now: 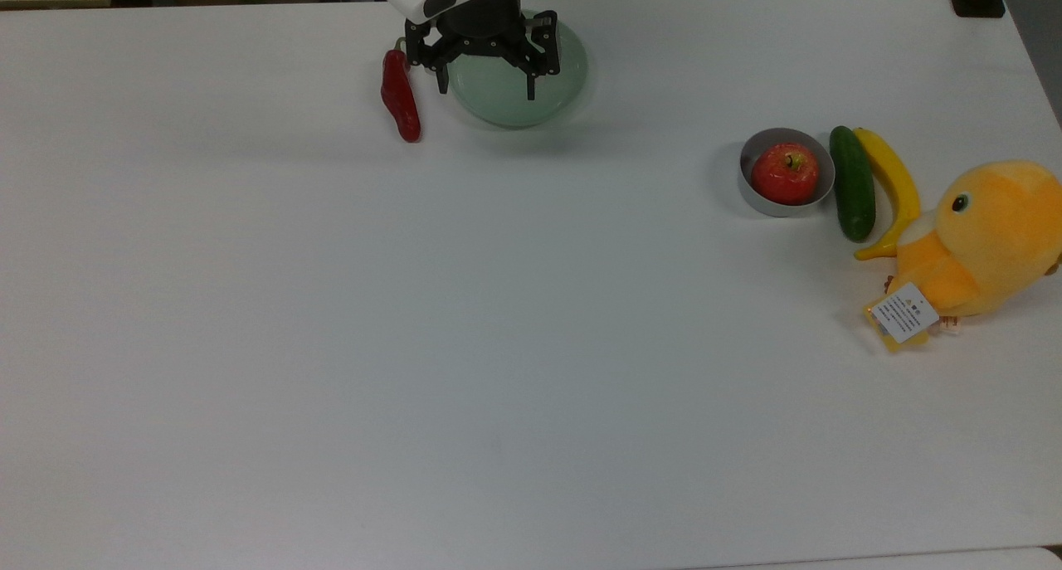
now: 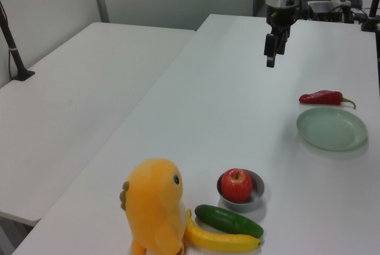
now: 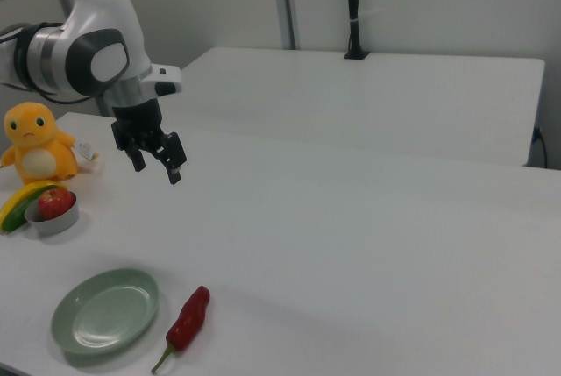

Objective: Red apple placed in the center of the desktop
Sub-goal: 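Move the open gripper from above the green plate toward the grey bowl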

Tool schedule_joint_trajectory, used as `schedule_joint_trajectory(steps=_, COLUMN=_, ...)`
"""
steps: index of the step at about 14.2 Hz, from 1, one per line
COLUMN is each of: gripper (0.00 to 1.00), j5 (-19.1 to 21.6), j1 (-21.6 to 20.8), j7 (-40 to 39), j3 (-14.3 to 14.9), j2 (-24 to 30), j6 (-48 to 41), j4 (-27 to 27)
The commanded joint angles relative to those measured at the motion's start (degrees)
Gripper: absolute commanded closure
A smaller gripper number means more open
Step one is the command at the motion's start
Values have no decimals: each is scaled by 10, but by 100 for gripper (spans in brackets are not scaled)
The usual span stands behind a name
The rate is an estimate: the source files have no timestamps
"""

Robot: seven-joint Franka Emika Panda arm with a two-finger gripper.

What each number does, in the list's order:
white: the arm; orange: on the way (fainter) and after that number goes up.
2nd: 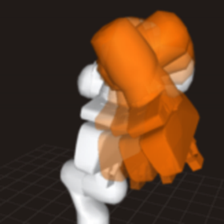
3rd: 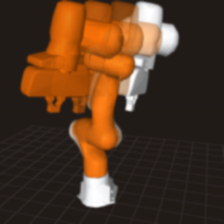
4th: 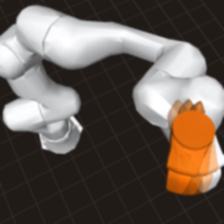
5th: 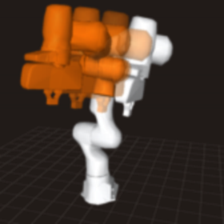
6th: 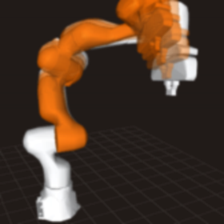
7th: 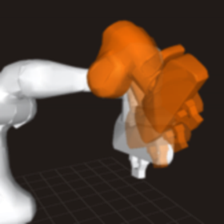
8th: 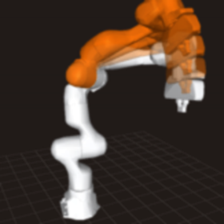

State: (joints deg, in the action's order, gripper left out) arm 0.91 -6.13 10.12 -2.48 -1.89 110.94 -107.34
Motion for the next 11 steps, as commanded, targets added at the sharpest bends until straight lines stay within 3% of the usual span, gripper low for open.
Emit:
schedule_joint_trajectory(steps=1, gripper=0, j5=9, j1=2, j7=-15, j3=-3, j2=4, j6=7, j4=-4)
schedule_joint_trajectory(steps=8, gripper=0, j5=11, j1=-29, j7=-10, j3=-6, j2=-30, j6=45, j4=20)
schedule_joint_trajectory(steps=11, gripper=0, j5=11, j1=-62, j7=73, j3=-7, j2=-56, j6=74, j4=41)
